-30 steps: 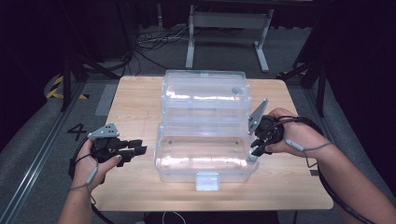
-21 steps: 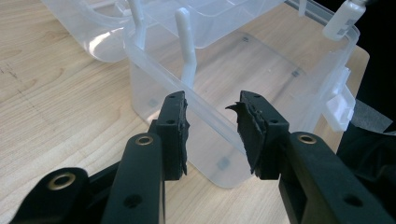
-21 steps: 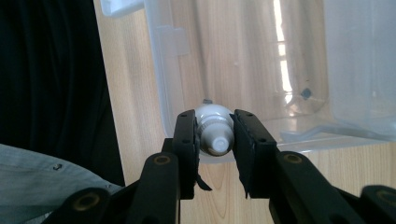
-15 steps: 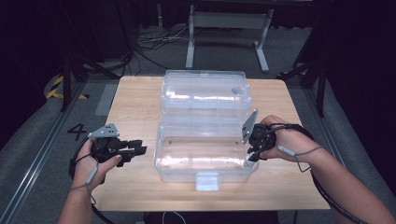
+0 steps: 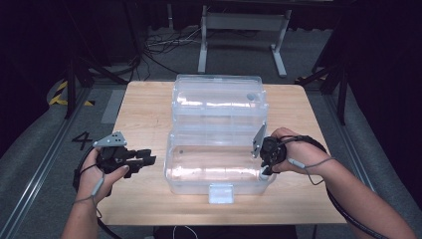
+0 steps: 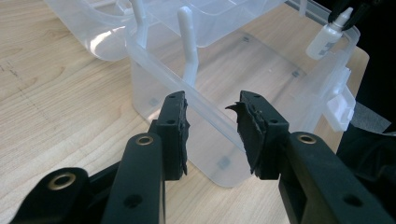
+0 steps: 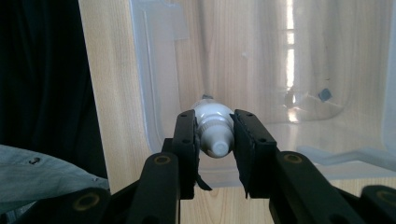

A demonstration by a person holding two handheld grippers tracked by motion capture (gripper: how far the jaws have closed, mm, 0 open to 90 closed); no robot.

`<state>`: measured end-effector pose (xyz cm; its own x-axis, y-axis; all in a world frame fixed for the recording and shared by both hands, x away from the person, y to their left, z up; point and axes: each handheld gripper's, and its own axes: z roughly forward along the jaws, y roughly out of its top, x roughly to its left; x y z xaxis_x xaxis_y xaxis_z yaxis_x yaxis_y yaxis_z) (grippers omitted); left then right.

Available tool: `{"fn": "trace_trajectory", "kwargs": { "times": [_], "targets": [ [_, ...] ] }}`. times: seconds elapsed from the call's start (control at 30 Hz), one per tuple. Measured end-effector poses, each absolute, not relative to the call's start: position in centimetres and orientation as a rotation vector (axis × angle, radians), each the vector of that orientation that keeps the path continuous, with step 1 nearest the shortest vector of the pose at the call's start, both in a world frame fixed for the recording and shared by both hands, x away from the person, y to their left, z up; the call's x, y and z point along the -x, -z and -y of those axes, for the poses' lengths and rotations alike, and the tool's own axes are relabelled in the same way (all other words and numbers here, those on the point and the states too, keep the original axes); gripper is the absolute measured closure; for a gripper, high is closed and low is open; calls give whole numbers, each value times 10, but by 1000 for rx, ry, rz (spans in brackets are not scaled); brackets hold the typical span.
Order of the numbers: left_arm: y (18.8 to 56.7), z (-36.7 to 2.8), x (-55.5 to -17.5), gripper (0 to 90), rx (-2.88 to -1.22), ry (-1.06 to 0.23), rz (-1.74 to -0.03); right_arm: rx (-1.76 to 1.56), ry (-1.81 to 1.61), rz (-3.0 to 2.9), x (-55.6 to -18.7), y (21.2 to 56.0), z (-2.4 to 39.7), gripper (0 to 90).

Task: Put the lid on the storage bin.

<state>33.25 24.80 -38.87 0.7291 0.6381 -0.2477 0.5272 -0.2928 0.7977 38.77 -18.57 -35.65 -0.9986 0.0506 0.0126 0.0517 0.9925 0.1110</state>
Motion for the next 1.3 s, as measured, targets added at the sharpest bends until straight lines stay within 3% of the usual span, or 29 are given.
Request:
{"fn": "trace_trajectory", "kwargs": {
  "times": [1.3],
  "targets": [
    [391, -248, -333, 625, -1983, -143, -905, 101, 119, 3090, -393, 392, 180, 717]
  ]
}}
